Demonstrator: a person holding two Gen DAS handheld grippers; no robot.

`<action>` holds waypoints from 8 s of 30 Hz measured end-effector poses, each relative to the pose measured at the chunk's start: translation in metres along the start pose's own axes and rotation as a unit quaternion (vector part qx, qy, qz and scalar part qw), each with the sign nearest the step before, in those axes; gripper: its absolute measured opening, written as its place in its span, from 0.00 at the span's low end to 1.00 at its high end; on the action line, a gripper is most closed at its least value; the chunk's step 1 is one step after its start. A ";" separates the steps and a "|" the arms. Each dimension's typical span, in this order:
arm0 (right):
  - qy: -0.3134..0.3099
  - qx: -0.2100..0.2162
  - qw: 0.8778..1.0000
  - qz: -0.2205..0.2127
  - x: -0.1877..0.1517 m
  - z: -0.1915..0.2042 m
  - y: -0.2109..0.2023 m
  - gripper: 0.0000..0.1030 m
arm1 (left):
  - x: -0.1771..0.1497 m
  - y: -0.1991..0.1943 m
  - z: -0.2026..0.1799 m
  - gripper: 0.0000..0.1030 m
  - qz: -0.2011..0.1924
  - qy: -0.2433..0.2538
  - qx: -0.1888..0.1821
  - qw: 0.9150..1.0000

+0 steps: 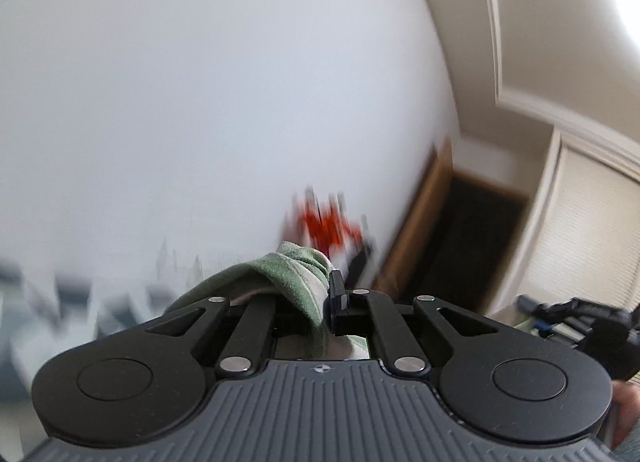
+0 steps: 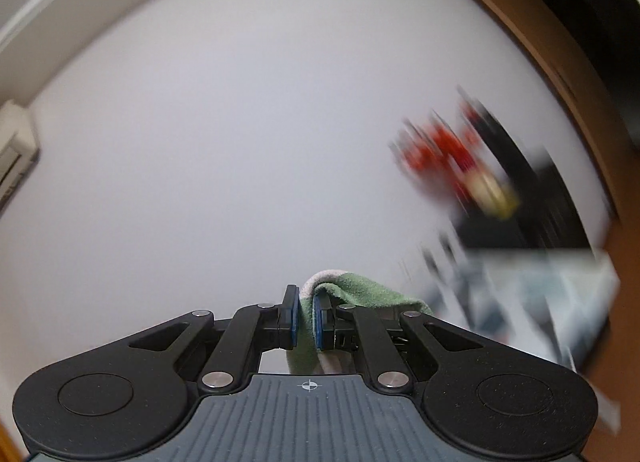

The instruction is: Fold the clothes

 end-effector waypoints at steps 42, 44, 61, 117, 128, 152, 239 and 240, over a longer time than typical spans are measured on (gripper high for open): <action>0.252 -0.005 0.872 0.420 -0.333 -0.320 0.344 0.48 | -0.258 0.218 0.228 0.87 0.212 -0.050 0.426 0.878; 0.233 -0.023 0.871 0.431 -0.343 -0.322 0.358 0.36 | -0.268 0.221 0.237 0.87 0.225 -0.043 0.448 0.864; -0.221 0.184 0.860 0.421 -0.411 -0.093 0.461 0.31 | -0.259 0.175 0.268 0.86 0.252 0.010 0.506 0.825; -0.071 -0.232 0.903 0.355 -0.309 -0.374 0.348 0.01 | -0.261 0.178 0.275 1.00 0.256 0.025 0.488 0.834; -0.062 -0.118 0.934 0.332 -0.306 -0.308 0.391 0.33 | -0.261 0.181 0.275 1.00 0.254 0.028 0.489 0.834; -0.014 -0.123 0.947 0.297 -0.306 -0.284 0.393 0.12 | -0.254 0.179 0.283 1.00 0.292 0.043 0.456 0.840; -0.138 -0.094 0.902 0.397 -0.327 -0.292 0.503 0.97 | -0.230 0.098 0.227 0.99 0.140 -0.171 0.469 0.855; -0.122 -0.080 0.907 0.395 -0.332 -0.275 0.496 0.97 | -0.224 0.076 0.233 0.99 0.117 -0.189 0.482 0.848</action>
Point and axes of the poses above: each gripper's, at about its wrist camera, not at the fingertips, and y roughly the way its jaws point, z to its left, x to its top, the point moved 7 cm from there along y, roughly the way its jaws point, and after that the axes turned 15 degrees about -y, right-handed, at the moved point
